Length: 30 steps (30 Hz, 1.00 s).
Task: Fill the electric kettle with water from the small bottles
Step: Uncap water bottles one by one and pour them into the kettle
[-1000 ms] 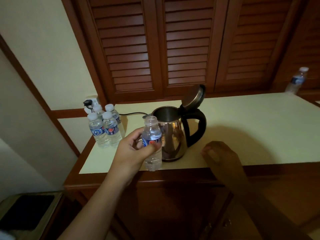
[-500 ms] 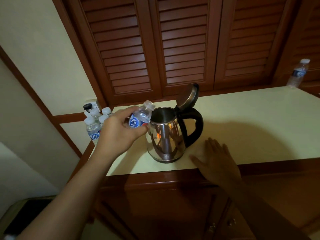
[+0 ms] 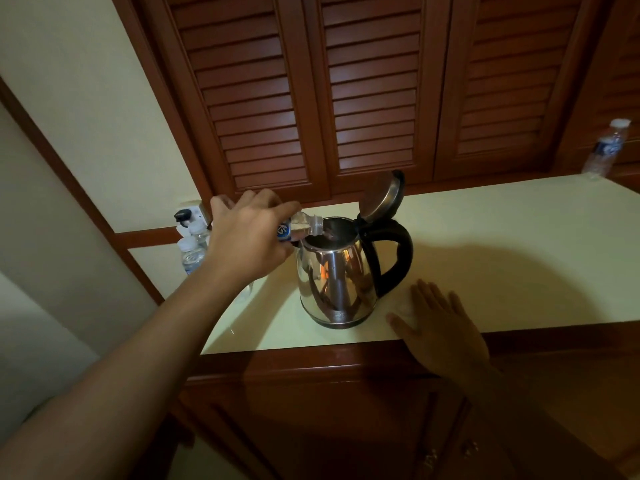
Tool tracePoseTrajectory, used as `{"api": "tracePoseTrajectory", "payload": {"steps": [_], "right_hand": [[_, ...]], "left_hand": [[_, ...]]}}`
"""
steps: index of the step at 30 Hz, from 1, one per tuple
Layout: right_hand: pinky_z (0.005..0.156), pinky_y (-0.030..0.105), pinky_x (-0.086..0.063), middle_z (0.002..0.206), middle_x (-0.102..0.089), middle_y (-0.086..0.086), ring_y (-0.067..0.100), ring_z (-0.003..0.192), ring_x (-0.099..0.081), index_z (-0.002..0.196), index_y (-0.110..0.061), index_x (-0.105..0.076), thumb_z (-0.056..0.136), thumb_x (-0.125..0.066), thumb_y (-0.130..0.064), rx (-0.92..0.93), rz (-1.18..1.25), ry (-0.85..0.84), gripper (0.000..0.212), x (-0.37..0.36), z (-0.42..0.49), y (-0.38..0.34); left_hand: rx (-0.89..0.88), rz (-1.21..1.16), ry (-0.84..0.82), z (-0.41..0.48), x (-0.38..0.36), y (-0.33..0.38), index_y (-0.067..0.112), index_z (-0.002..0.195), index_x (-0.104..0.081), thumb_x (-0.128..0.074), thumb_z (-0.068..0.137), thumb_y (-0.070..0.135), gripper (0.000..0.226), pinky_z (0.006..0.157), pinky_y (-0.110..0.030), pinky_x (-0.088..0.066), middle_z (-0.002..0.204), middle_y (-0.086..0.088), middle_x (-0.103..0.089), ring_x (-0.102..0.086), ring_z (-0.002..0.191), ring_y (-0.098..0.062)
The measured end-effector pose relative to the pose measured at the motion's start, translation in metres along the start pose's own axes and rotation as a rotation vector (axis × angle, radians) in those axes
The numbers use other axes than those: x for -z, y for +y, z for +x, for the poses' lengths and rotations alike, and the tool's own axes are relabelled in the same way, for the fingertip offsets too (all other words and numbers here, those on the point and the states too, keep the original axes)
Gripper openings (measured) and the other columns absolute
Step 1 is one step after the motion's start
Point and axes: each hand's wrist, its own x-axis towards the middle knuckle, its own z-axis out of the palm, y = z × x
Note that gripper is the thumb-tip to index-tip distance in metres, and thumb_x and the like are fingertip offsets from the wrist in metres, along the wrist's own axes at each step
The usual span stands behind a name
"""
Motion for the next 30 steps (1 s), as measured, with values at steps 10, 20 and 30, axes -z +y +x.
{"api": "tracePoseTrajectory", "payload": {"steps": [10,20,30], "right_hand": [[0.125,0.045,0.0,0.168,-0.003,0.001,0.017,0.154,0.003,0.16,-0.022,-0.008,0.097,-0.01,-0.066,0.025,0.02,0.008,0.077,0.004,-0.003,-0.001],[0.125,0.046,-0.002,0.168,-0.012,-0.001,0.018,0.155,-0.003,0.151,-0.033,-0.031,0.104,-0.02,-0.051,0.091,0.075,0.021,0.051,0.008,-0.005,0.003],[0.125,0.043,-0.008,0.163,-0.028,-0.003,0.018,0.153,-0.015,0.151,-0.028,-0.037,0.099,-0.008,-0.057,0.106,0.134,0.086,0.066,0.005,-0.009,0.002]], "left_hand": [[-0.119,0.101,0.06,0.008,-0.002,0.007,0.03,0.135,-0.065,-0.08,0.079,0.025,0.058,0.109,-0.074,-0.026,0.123,-0.005,-0.064,-0.056,0.119,-0.034],[-0.208,0.169,0.087,0.013,0.0,0.01,0.029,0.131,-0.067,-0.065,0.086,0.03,0.046,0.109,-0.082,-0.02,0.125,-0.01,-0.064,-0.053,0.129,-0.037],[-0.309,0.221,0.116,0.017,-0.003,0.011,0.027,0.136,-0.064,-0.073,0.081,0.011,0.058,0.111,-0.084,-0.013,0.142,-0.01,-0.058,-0.039,0.146,-0.037]]}}
